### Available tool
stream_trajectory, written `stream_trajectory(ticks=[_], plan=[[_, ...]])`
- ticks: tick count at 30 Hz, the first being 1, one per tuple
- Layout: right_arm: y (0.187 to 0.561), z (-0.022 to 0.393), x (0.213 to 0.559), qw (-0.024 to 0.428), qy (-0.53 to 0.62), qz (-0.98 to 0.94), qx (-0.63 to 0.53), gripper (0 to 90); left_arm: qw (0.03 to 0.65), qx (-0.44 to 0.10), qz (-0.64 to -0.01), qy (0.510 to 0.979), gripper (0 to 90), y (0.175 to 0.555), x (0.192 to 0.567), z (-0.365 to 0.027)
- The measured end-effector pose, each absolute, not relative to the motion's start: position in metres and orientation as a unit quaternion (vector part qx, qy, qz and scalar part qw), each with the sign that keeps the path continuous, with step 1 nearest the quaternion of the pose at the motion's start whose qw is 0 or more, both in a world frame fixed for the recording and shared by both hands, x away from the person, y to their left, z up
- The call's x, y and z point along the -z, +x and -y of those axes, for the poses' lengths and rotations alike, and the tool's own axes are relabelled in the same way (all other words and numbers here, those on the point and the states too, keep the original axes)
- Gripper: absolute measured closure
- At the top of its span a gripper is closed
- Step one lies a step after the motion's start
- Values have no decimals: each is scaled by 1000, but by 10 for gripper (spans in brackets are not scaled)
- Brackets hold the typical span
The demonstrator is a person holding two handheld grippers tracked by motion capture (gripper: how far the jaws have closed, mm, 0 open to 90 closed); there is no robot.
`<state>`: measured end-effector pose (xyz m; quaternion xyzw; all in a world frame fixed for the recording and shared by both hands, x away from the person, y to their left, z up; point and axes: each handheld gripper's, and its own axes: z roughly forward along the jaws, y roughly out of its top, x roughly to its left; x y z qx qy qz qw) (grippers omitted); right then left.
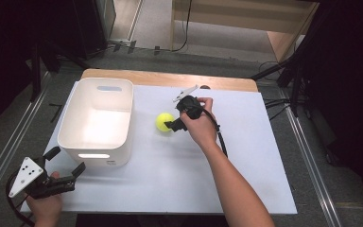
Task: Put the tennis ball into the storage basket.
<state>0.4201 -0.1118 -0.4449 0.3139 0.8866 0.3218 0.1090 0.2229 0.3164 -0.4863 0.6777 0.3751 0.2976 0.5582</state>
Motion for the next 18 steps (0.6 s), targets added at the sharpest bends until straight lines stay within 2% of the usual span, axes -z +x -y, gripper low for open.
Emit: stream_trajectory(ticks=[18], plan=[[432, 89, 457, 80, 295, -909, -282, 0, 560, -297, -375, 677, 0, 223, 486, -317]])
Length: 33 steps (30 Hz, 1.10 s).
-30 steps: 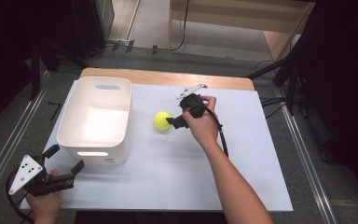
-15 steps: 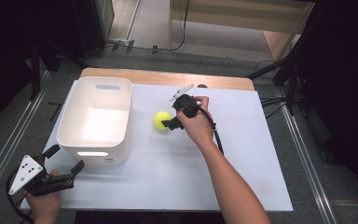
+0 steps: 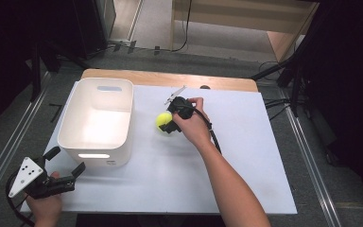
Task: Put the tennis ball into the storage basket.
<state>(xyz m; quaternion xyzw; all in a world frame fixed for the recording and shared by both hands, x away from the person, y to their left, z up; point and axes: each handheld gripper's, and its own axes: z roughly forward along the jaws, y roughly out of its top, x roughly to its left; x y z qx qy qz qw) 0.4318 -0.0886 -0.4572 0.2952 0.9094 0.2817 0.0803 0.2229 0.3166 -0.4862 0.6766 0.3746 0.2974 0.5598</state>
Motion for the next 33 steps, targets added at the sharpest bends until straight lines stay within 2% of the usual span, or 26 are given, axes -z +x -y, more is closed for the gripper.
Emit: stream_trajectory(ticks=[25, 26, 28, 29, 30, 33], plan=[[443, 70, 474, 63, 290, -924, -241, 0, 560, -297, -375, 676, 0, 223, 486, -317], [443, 70, 476, 68, 294, -923, -240, 67, 560, -297, -375, 676, 0, 223, 486, -317], [444, 69, 476, 71, 297, -922, -237, 92, 560, -297, -375, 676, 0, 223, 486, -317], [445, 69, 478, 69, 298, -922, -236, 213, 560, -297, -374, 677, 0, 223, 486, -317], [446, 69, 478, 54, 299, -921, -243, 235, 560, -297, -374, 677, 0, 223, 486, -317], [446, 69, 478, 53, 304, -921, -240, 237, 560, -297, -374, 677, 0, 223, 486, -317]])
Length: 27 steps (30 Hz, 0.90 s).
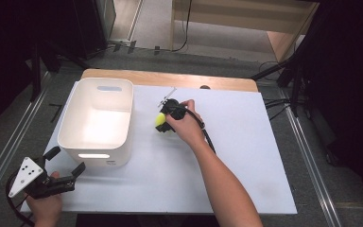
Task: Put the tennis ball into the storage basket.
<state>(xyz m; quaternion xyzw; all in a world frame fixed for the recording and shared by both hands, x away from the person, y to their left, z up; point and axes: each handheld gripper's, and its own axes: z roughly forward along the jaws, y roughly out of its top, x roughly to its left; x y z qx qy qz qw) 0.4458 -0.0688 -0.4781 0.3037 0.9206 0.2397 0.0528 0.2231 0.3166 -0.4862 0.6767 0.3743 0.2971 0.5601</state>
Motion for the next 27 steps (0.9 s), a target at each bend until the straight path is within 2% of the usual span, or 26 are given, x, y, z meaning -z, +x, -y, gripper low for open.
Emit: stream_trajectory(ticks=[15, 27], plan=[[449, 68, 480, 34, 313, -919, -238, 240, 561, -297, -374, 676, 0, 223, 486, -317], [447, 68, 471, 45, 296, -923, -243, 242, 561, -297, -374, 676, 0, 223, 486, -317]])
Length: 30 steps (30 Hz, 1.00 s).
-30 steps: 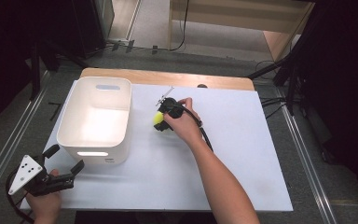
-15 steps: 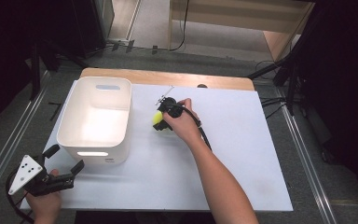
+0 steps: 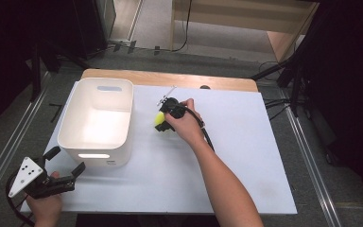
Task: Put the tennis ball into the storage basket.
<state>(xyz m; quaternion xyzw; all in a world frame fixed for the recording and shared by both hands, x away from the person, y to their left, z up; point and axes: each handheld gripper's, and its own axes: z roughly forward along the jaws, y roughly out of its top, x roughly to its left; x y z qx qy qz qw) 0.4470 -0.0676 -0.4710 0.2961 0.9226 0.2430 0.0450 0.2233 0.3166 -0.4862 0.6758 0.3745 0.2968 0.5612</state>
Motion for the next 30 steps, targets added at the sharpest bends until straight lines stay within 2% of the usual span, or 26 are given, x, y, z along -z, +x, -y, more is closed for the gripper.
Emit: stream_trajectory(ticks=[30], plan=[[426, 51, 413, 45, 241, -930, -273, 242, 562, -297, -374, 675, 0, 223, 486, -317]])
